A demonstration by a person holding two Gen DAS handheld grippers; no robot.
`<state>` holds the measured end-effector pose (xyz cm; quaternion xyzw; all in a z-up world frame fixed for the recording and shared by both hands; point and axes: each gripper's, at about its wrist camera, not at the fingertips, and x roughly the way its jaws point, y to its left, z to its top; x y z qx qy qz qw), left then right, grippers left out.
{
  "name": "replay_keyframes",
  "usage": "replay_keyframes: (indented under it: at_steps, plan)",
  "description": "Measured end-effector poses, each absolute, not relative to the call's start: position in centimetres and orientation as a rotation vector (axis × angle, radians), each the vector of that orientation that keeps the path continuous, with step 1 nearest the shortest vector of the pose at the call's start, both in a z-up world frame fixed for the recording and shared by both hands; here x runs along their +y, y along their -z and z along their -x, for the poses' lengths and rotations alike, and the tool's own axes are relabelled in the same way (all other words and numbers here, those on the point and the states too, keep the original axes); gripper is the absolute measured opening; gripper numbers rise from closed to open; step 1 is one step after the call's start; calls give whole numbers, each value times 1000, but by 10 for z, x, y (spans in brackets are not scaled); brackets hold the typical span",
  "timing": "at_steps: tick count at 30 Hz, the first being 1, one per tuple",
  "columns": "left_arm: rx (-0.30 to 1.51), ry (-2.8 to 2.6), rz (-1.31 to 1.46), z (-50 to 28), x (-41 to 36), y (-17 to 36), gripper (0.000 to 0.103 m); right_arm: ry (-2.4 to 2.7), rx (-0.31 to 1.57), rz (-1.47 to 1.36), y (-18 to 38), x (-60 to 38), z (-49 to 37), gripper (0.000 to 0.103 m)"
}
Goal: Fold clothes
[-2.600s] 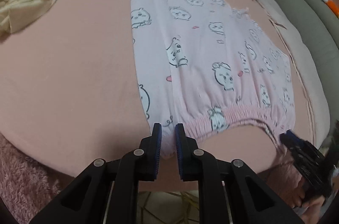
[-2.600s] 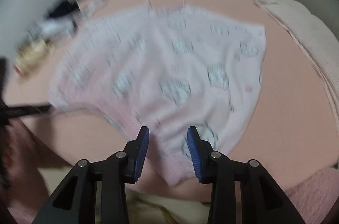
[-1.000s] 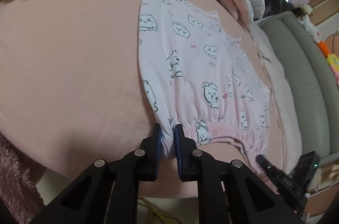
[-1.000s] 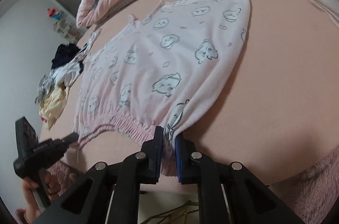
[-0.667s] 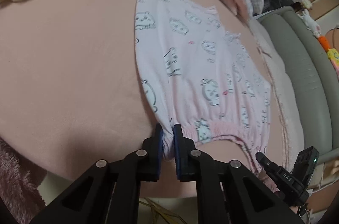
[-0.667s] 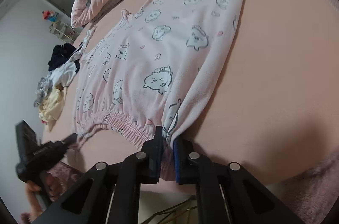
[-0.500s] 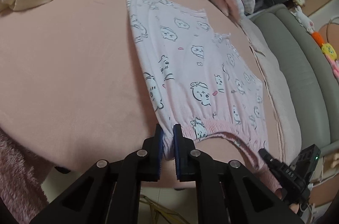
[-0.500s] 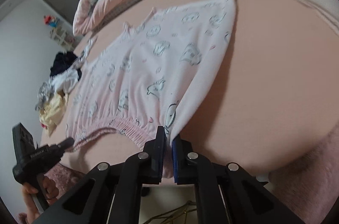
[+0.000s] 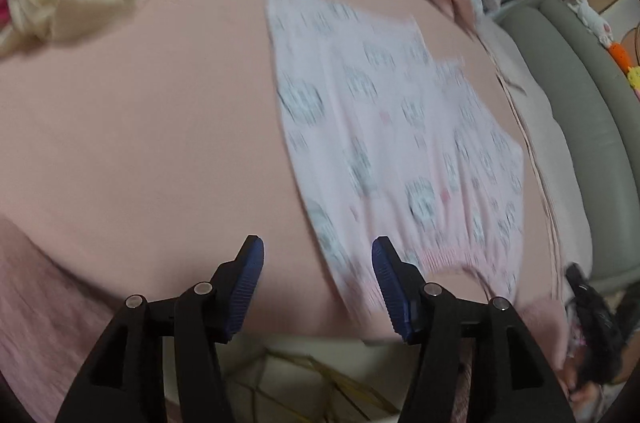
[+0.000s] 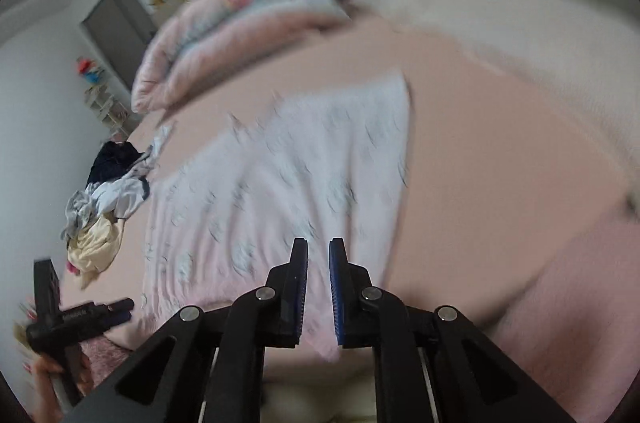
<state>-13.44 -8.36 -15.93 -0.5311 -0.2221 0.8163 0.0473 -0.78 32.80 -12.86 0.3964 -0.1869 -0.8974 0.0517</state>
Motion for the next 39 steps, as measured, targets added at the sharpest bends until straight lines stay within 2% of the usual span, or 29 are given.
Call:
replay_keyframes:
  at_steps: [4, 7, 14, 17, 18, 20, 22, 24, 28, 35, 37, 39]
  plan:
    - [-682, -2469, 1632, 178, -99, 173, 53, 2519, -273, -1260, 125, 262, 55, 13]
    - [-705, -2416, 1666, 200, -100, 188, 45, 2418, -98, -1356, 145, 209, 98, 13]
    - [-785, -2368, 1634, 210, -102, 200, 44, 2329, -57, -1437, 188, 158, 145, 13]
    - [-821, -2333, 1609, 214, -105, 203, 42, 2324, -124, -1465, 197, 162, 150, 14]
    - [-833, -2322, 1601, 215, -106, 204, 36, 2322, -148, -1475, 200, 163, 152, 14]
    - [-854, -2305, 1592, 217, -107, 206, 6, 2325, -165, -1495, 207, 165, 154, 14]
    - [-883, -2315, 1599, 218, -109, 212, 2, 2322, -165, -1503, 211, 165, 154, 14]
    - [-891, -2335, 1584, 215, -111, 209, 1, 2329, -175, -1510, 213, 166, 156, 13]
    - [-787, -2461, 1584, 205, -116, 196, 1, 2350, -202, -1521, 212, 170, 156, 14]
    - [-870, -2444, 1636, 194, -134, 204, 3, 2403, -128, -1638, 225, 181, 155, 14]
    - [-895, -2510, 1615, 187, -141, 191, 3, 2412, -137, -1611, 221, 185, 152, 13]
    - [-839, -2552, 1529, 178, -137, 173, 3, 2425, -153, -1580, 210, 187, 145, 14]
